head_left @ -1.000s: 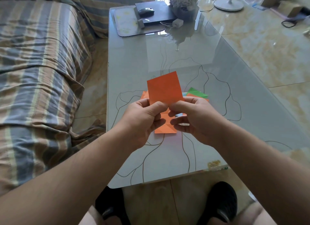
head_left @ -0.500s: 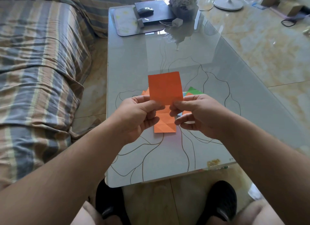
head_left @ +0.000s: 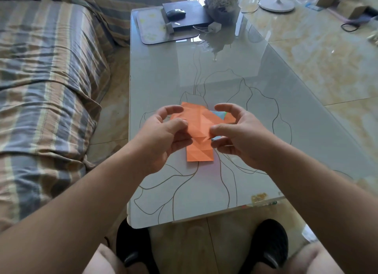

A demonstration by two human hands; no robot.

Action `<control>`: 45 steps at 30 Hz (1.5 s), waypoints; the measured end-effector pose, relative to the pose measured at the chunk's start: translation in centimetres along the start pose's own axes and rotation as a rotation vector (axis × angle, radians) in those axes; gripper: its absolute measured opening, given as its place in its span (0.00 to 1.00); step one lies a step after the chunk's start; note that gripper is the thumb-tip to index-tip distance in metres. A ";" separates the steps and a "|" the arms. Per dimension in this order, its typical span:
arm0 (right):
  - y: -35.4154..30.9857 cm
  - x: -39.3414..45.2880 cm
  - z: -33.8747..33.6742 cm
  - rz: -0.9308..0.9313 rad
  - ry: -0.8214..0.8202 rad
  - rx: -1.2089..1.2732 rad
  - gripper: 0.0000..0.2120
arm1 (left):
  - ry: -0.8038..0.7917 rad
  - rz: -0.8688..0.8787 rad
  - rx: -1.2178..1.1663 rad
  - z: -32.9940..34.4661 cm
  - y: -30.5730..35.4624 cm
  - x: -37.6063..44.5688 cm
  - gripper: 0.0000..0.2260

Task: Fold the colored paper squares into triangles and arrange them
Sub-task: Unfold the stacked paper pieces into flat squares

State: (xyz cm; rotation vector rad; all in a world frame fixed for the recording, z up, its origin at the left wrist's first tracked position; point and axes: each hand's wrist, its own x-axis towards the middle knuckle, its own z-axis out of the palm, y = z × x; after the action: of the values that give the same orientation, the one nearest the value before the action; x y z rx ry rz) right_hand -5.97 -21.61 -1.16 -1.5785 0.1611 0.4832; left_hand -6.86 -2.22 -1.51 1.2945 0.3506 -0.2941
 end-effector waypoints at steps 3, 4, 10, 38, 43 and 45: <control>0.0 -0.3 0.3 -0.014 -0.062 -0.149 0.32 | 0.028 0.123 0.109 -0.3 -0.2 -0.1 0.18; 0.1 -0.4 0.4 -0.020 -0.070 -0.175 0.35 | 0.047 0.164 0.181 -0.4 -0.2 -0.2 0.19; 1.1 0.1 -0.3 -0.284 0.055 -0.570 0.53 | 0.053 0.286 0.432 -0.5 -0.2 -0.7 0.26; -1.1 0.8 -2.5 -0.034 0.129 0.085 0.06 | -0.288 0.054 0.247 0.1 -0.3 -1.6 0.15; -1.0 0.9 -2.7 -0.024 0.134 0.091 0.06 | -0.299 0.095 0.287 -0.2 0.0 -1.7 0.17; -1.1 0.8 -3.0 -0.039 0.106 0.074 0.06 | -0.303 0.113 0.319 -0.3 0.3 -1.7 0.14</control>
State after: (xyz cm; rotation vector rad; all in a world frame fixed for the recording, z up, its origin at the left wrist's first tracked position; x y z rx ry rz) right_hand -4.17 -24.25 -0.45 -1.5326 0.2256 0.3594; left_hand -8.36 -1.79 -0.63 1.5494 -0.0295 -0.4566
